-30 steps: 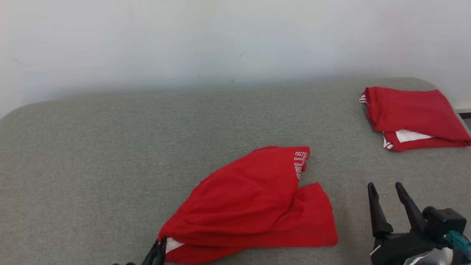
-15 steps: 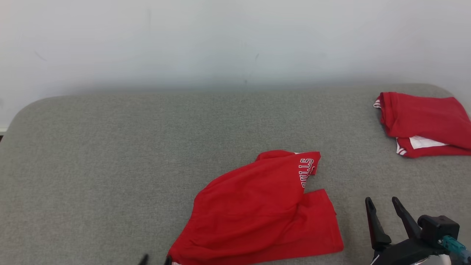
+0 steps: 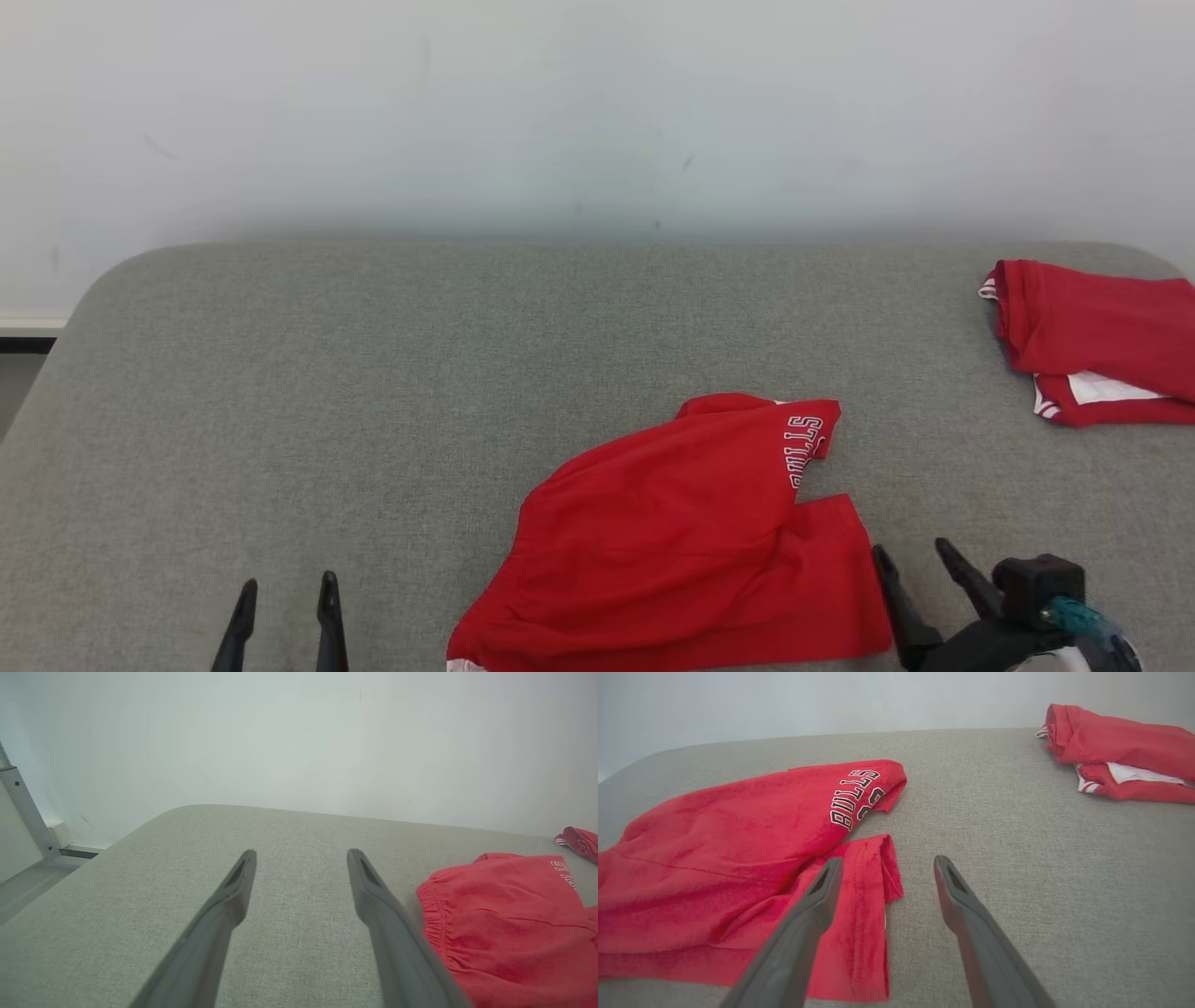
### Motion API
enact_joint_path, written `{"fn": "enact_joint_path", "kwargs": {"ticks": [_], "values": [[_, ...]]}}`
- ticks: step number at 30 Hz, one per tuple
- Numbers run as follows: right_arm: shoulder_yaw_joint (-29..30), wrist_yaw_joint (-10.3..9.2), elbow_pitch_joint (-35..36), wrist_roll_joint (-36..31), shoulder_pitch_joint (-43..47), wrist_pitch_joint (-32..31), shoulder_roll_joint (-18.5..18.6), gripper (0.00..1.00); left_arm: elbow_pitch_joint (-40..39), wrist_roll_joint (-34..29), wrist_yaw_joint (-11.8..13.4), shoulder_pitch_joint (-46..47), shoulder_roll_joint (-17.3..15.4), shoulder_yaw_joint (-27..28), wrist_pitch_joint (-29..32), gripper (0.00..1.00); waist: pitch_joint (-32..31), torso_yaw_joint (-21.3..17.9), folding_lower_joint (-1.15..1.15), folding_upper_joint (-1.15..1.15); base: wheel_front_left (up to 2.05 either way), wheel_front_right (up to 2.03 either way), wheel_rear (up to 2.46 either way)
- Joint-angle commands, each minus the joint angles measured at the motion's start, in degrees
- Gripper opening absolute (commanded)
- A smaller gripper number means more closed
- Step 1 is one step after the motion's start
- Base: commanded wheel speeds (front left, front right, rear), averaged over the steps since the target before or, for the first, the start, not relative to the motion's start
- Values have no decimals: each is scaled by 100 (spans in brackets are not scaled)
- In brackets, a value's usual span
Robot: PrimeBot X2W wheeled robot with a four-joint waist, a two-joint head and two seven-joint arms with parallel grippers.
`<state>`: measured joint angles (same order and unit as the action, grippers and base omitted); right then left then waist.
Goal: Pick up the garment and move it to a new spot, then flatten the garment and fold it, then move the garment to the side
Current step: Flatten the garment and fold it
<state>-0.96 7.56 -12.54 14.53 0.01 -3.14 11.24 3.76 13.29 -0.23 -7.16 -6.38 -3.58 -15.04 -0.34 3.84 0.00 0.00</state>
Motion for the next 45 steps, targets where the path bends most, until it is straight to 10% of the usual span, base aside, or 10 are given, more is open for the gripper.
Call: {"fn": "enact_joint_path", "kwargs": {"ticks": [1,16,19,20,42,43,44,45], "values": [[-50,-13,-33,0,-47,-25,41,100,-31,-58,15,-59,21,31,-16,100,2,12,0,0,0,0,0],[-955,-13,-1665,313,-1498,-656,497,100,0,-482,-116,195,223,303,-17,100,185,316,0,0,0,0,0],[-1068,-13,-1979,441,-1652,-826,544,15,20,-484,-137,223,250,294,-17,100,218,394,0,0,0,0,0],[-1088,-13,-2049,477,-1727,-814,565,0,25,-489,-151,230,263,290,-17,100,233,414,0,0,0,0,0],[-1333,-13,-3014,1223,-3343,59,132,0,143,-448,-203,429,348,215,-17,100,526,479,0,0,0,0,0],[-1389,-13,-3179,1118,-3452,144,149,34,156,-441,-198,450,349,194,-17,100,538,484,0,0,0,0,0],[-1469,-13,-3342,1006,-3534,225,180,100,171,-438,-201,471,351,157,-17,100,541,496,0,0,0,0,0],[-1536,-13,-3480,965,-3612,333,169,100,176,-439,-194,480,353,123,-17,100,538,500,0,0,0,0,0]]}}
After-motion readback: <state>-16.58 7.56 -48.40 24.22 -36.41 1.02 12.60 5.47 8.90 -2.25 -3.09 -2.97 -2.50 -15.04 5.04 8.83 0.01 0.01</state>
